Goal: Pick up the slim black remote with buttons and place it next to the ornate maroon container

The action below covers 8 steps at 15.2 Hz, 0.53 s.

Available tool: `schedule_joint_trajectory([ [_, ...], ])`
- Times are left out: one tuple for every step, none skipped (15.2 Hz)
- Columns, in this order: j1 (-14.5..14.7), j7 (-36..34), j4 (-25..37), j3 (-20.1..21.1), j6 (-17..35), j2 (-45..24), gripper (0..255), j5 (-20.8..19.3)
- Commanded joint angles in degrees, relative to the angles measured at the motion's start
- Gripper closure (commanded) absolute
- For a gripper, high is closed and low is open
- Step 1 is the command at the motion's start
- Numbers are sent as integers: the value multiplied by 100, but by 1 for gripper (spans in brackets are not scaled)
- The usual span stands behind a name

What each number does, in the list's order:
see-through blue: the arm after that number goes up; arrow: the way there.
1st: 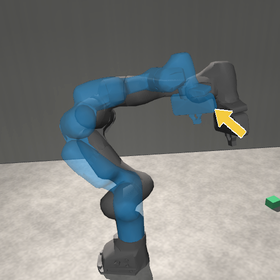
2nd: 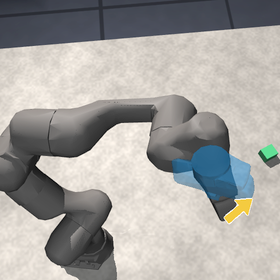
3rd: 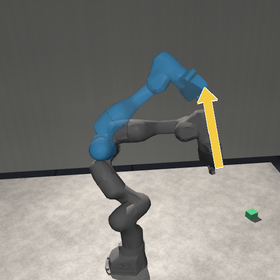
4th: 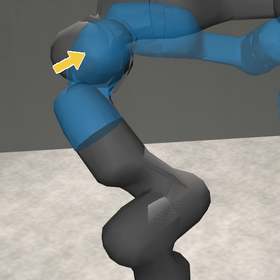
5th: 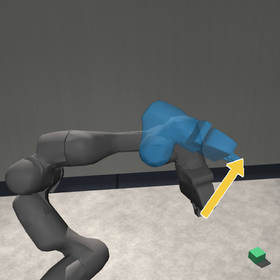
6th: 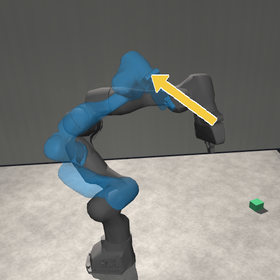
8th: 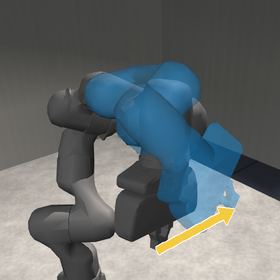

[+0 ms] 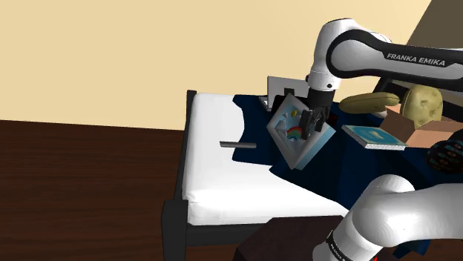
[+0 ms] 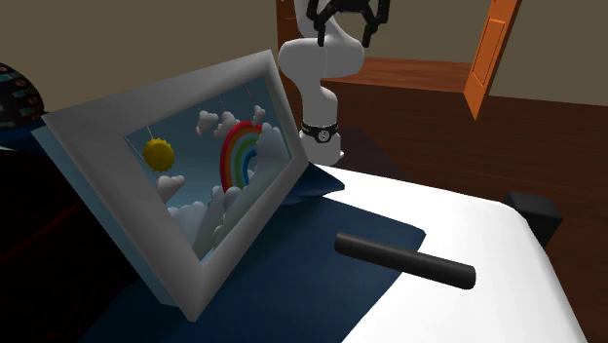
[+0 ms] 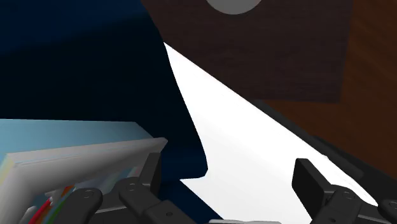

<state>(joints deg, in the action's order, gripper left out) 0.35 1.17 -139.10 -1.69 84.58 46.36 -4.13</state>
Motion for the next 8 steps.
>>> schedule_joint_trajectory([
  [0, 0, 0, 0, 0, 0, 0, 0],
  [37, 178, -41, -74, 212, -131, 0, -67],
  [76, 353, -73, -149, 424, -269, 0, -131],
  [114, 526, -96, -221, 635, -416, 0, -189],
  [154, 698, -111, -292, 846, -570, 0, -243],
  [192, 869, -117, -360, 1056, -731, 0, -291],
  [232, 1038, -114, -426, 1264, -898, 0, -334],
  [272, 1206, -103, -490, 1471, -1072, 0, -371],
])
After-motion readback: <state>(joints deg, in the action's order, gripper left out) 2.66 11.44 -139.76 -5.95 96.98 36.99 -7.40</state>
